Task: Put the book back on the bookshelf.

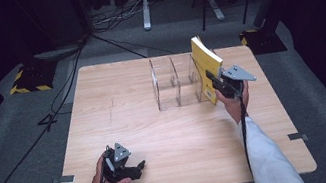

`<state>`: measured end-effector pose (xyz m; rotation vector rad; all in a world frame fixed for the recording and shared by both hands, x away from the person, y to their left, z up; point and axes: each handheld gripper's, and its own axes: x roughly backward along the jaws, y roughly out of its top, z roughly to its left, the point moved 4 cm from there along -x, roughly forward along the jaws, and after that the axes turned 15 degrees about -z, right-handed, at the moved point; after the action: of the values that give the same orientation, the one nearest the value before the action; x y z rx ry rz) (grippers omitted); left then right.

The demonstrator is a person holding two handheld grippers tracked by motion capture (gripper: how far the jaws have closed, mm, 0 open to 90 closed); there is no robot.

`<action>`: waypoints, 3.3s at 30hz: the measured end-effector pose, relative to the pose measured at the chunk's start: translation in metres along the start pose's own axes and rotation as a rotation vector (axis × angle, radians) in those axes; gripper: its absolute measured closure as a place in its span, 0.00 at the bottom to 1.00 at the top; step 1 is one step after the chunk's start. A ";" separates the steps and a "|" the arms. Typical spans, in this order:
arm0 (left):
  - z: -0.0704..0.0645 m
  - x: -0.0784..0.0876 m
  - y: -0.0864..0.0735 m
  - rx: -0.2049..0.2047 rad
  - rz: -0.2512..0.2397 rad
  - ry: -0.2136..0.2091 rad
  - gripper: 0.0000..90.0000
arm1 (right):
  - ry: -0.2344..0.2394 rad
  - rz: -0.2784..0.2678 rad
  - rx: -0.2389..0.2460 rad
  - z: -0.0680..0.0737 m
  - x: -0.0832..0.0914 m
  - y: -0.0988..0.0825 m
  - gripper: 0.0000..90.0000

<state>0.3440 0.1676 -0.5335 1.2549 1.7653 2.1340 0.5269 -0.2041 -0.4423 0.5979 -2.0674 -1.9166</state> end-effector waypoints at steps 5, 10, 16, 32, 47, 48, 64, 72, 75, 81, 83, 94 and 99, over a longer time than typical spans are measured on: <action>0.000 0.000 0.000 0.001 0.000 0.000 0.17 | -0.033 -0.009 -0.006 -0.003 0.001 0.000 0.85; 0.000 0.000 0.000 -0.002 0.001 0.002 0.17 | -0.055 -0.033 -0.012 -0.006 -0.001 0.002 0.85; 0.000 0.000 0.000 -0.001 0.000 0.000 0.17 | -0.074 -0.050 -0.009 -0.007 -0.007 0.005 0.85; -0.001 0.001 -0.001 -0.005 0.000 -0.006 0.17 | -0.038 -0.031 0.000 -0.003 -0.005 -0.004 0.83; -0.001 0.000 0.000 -0.005 0.001 -0.016 0.17 | 0.015 0.021 0.024 -0.006 0.012 0.009 0.74; -0.001 0.000 0.000 -0.005 0.000 -0.017 0.17 | 0.020 0.024 0.030 -0.006 0.014 0.011 0.74; -0.001 0.000 0.000 -0.004 0.003 -0.020 0.17 | 0.080 0.108 0.081 -0.014 0.032 0.028 0.64; -0.001 0.000 0.000 -0.005 0.003 -0.020 0.17 | 0.110 0.155 0.099 -0.014 0.039 0.031 0.56; 0.000 0.000 0.000 -0.005 0.002 -0.020 0.17 | 0.115 0.166 0.115 -0.013 0.042 0.034 0.53; 0.000 0.000 0.000 -0.005 0.002 -0.020 0.17 | 0.128 0.201 0.168 -0.013 0.050 0.038 0.49; -0.001 0.000 0.000 -0.004 0.002 -0.020 0.17 | 0.130 0.209 0.167 -0.014 0.053 0.039 0.49; -0.001 0.000 0.000 -0.004 0.002 -0.020 0.17 | 0.165 0.217 0.153 -0.015 0.074 0.047 0.46; -0.001 0.000 0.000 -0.004 0.002 -0.020 0.17 | 0.200 0.242 0.200 -0.012 0.088 0.047 0.45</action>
<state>0.3436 0.1672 -0.5336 1.2732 1.7513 2.1178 0.4493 -0.2529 -0.4022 0.5293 -2.1066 -1.4695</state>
